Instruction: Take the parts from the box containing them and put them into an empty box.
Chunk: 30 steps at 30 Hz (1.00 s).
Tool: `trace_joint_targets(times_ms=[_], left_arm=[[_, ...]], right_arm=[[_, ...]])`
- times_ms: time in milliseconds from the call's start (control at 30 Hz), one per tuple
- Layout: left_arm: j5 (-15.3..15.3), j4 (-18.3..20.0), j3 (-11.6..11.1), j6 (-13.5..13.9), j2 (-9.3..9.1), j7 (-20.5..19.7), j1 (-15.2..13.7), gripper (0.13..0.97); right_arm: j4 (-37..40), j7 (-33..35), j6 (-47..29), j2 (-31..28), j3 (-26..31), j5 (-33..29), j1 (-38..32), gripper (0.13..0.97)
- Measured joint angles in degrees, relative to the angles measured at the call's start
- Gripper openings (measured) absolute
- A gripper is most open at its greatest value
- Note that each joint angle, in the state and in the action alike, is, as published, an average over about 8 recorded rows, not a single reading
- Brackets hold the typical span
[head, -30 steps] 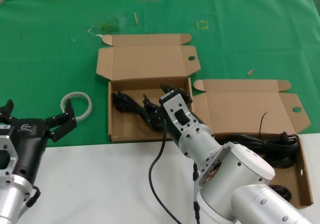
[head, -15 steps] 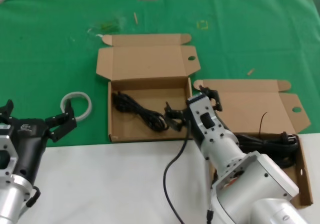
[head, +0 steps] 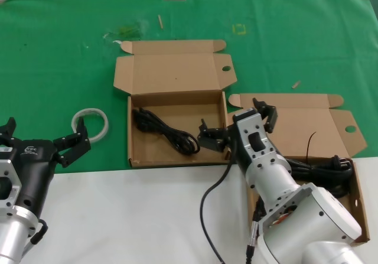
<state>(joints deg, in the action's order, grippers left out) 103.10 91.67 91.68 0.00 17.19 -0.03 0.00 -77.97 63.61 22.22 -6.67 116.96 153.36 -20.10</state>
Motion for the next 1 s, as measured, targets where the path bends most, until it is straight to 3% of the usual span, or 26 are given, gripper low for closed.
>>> trace_joint_targets(times_ms=[133, 400, 1000], left_arm=[[0.0, 0.0, 0.0, 0.0, 0.0, 0.0, 0.0, 0.966], [0.01, 0.0, 0.0, 0.0, 0.0, 0.0, 0.0, 0.966], [0.01, 0.0, 0.0, 0.0, 0.0, 0.02, 0.0, 0.966]], right_arm=[[-0.74, -3.47, -1.21, 0.0, -1.38, -2.74, 1.09, 0.859], [-2.33, -10.77, -3.77, 0.0, -4.29, -8.52, 3.41, 0.945], [-5.91, -27.41, -9.58, 0.0, -10.9, -21.64, 8.67, 0.966]])
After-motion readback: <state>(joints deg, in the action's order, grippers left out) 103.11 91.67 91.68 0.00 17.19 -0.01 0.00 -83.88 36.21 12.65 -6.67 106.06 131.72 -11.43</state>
